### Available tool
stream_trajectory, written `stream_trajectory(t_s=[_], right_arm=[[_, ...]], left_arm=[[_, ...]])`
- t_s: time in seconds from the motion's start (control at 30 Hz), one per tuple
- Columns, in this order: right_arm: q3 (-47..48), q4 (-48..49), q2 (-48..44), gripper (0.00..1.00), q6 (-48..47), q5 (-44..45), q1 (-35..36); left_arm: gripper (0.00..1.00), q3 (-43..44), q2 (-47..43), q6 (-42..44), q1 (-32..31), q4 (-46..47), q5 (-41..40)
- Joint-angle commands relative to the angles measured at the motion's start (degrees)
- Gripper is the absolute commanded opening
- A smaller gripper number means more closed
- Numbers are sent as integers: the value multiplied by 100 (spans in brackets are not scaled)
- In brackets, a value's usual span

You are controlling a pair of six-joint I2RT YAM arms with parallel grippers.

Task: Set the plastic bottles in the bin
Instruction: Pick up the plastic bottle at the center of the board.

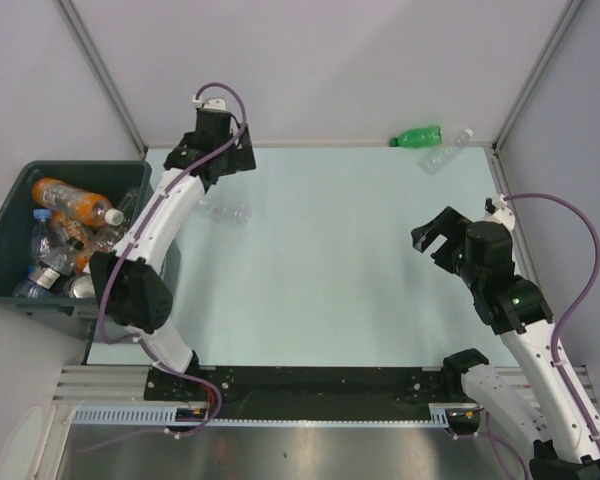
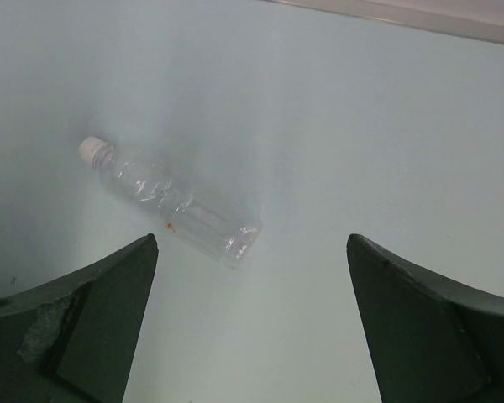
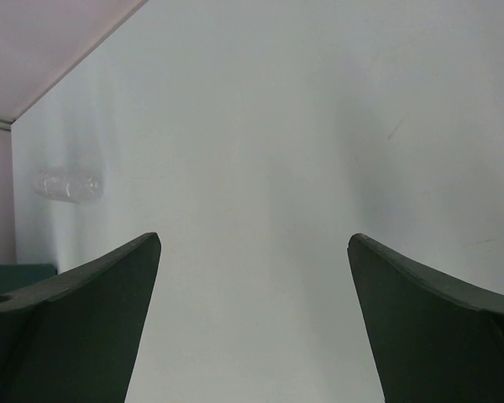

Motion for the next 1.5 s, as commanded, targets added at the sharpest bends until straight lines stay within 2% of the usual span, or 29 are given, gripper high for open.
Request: stream_trajectory(t_s=[0.0,0.23,0.47,0.9,1.17,1.27,1.3,1.37,1.4,1.47], right_arm=[[-125,252,-17,100,-99,176,-57],[-345,313,-70,100,-89,71,-128],[-582,541,36,100,-160,-52,-277],[-1004,1701,1002,100,-336,-1387,-787],[-1189,1860,1099,100,-301,-1590,-892],[-1206,1877,1064,100,-283,-1625,-910],[-1224,1895,1073,100,-274,-1643,-919],[-1233,1930,1064,100,-239,-1660,-927],[-1250,1930,1055,100,-230,-1678,-936],[-1277,1956,1047,100,-204,-1687,-945]], left_arm=[[98,332,368,-1055,-120,-332,-1201],[100,-406,518,-2095,-102,-25,-1291],[100,-372,1211,-2683,152,107,-623],[100,-345,2258,-2992,355,54,-614],[99,-495,2460,-2913,434,248,-473],[85,-530,2460,-2887,434,283,-447],[74,-547,2443,-2878,434,274,-430],[66,-591,2355,-2834,425,274,-421],[58,-609,2311,-2799,417,283,-429],[51,-636,2171,-2685,355,230,-569]])
